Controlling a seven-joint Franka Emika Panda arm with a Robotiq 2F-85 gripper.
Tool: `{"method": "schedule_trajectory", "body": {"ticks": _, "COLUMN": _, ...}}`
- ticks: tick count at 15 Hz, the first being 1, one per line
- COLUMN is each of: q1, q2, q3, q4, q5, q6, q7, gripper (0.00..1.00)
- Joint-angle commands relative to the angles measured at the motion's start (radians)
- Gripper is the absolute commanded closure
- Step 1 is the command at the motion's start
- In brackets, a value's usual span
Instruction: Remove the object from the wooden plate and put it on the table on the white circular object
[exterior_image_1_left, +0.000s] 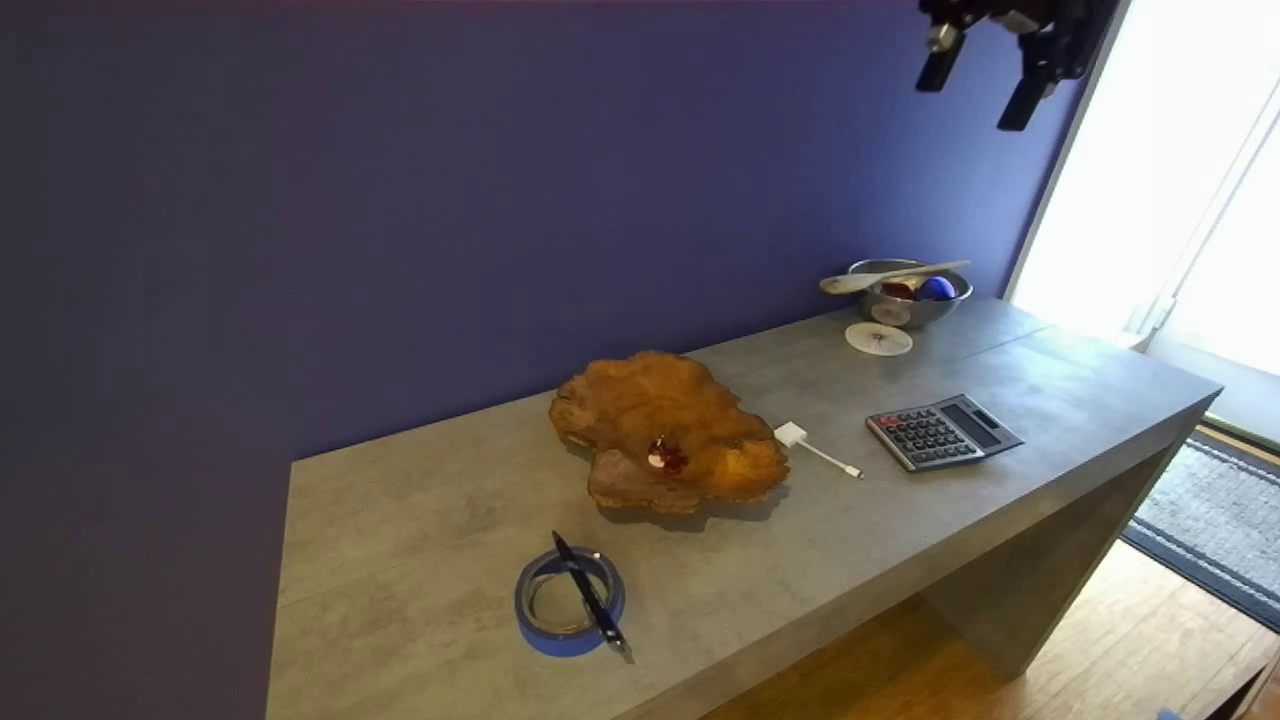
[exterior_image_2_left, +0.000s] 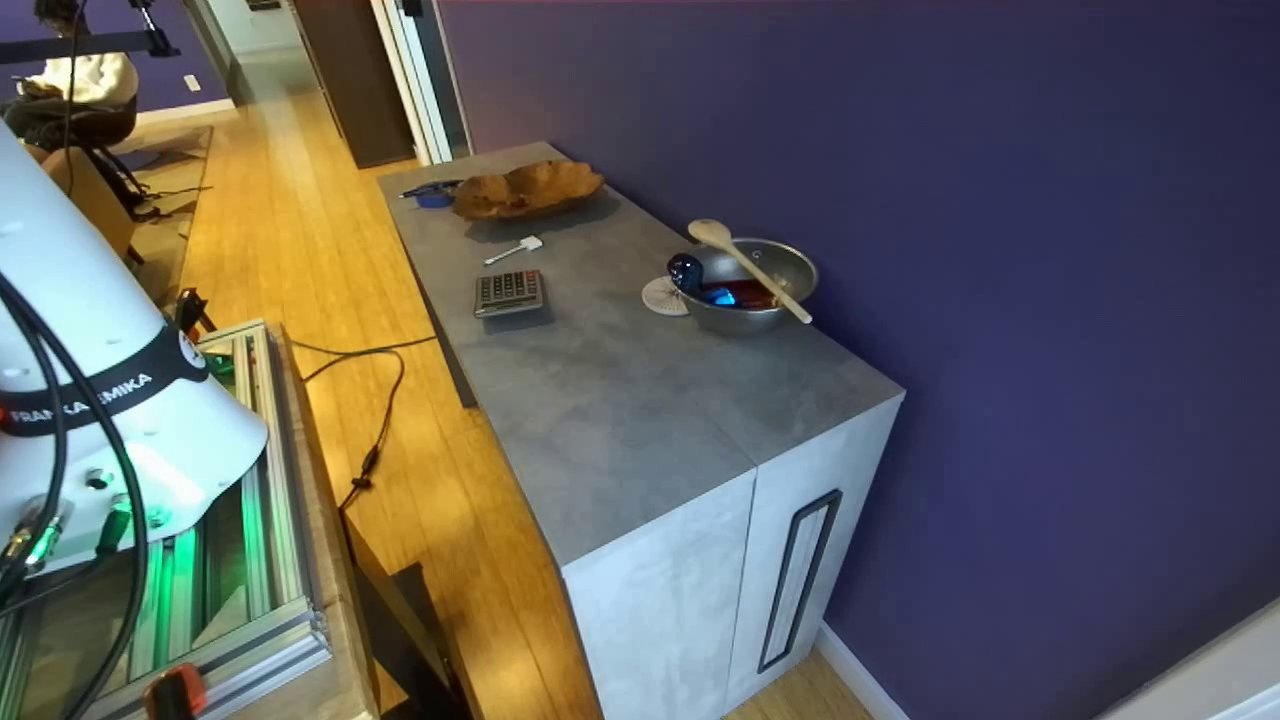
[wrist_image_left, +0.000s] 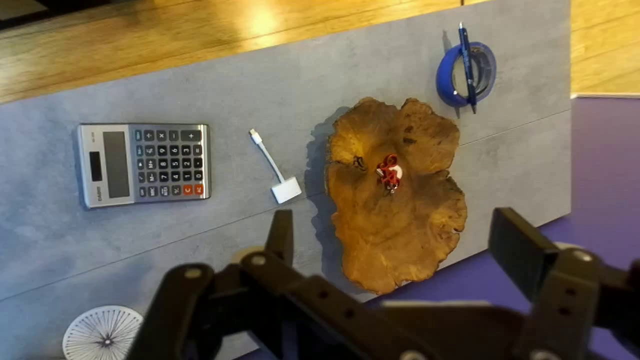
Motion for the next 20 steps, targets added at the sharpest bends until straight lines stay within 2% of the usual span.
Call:
{"method": "schedule_trajectory", "body": {"ticks": 1, "q1": -0.006, "q2": 0.257, "q3": 0.058, "q4": 0.25, "q5": -0.256, "q6": -0.096, "q7": 0.188, "gripper": 0.0}}
{"method": "schedule_trajectory", "body": {"ticks": 3, "q1": 0.025, "q2": 0.372, "q3": 0.057, "q4": 0.361, "q5": -0.396, "q6": -0.179, "q7": 0.292, "gripper": 0.0}}
{"method": "schedule_trajectory", "body": {"ticks": 5, "q1": 0.077, "q2": 0.48, "q3": 0.039, "q4": 0.47, "q5": -0.463, "q6": -0.259, "q7": 0.352, "gripper": 0.0}}
{"method": "schedule_trajectory", "body": {"ticks": 6, "q1": 0.106, "q2": 0.527, "q3": 0.032, "q4": 0.525, "q5": -0.476, "q6": -0.284, "q7": 0.338, "gripper": 0.0}}
{"method": "schedule_trajectory", "body": {"ticks": 7, "q1": 0.123, "q2": 0.556, "q3": 0.029, "q4": 0.577, "q5": -0.442, "q6": -0.304, "q7": 0.243, "gripper": 0.0}}
{"method": "schedule_trajectory", "body": {"ticks": 8, "q1": 0.117, "q2": 0.462, "q3": 0.001, "q4": 0.437, "q5": -0.423, "q6": -0.23, "q7": 0.277, "gripper": 0.0}}
{"method": "schedule_trajectory", "body": {"ticks": 10, "q1": 0.149, "q2": 0.53, "q3": -0.004, "q4": 0.521, "q5": -0.42, "q6": -0.259, "q7": 0.256, "gripper": 0.0}}
{"method": "schedule_trajectory", "body": {"ticks": 12, "q1": 0.156, "q2": 0.551, "q3": -0.006, "q4": 0.553, "q5": -0.419, "q6": -0.274, "q7": 0.251, "gripper": 0.0}}
{"method": "schedule_trajectory", "body": {"ticks": 13, "q1": 0.154, "q2": 0.505, "q3": -0.023, "q4": 0.488, "q5": -0.389, "q6": -0.242, "q7": 0.365, "gripper": 0.0}}
{"method": "schedule_trajectory", "body": {"ticks": 14, "q1": 0.169, "q2": 0.514, "q3": -0.029, "q4": 0.478, "q5": -0.382, "q6": -0.199, "q7": 0.415, "gripper": 0.0}}
{"method": "schedule_trajectory", "body": {"ticks": 18, "q1": 0.264, "q2": 0.686, "q3": -0.05, "q4": 0.56, "q5": -0.432, "q6": -0.017, "q7": 0.688, "gripper": 0.0}}
{"method": "schedule_trajectory", "body": {"ticks": 20, "q1": 0.33, "q2": 0.768, "q3": -0.081, "q4": 0.596, "q5": -0.483, "q6": 0.082, "q7": 0.837, "gripper": 0.0}}
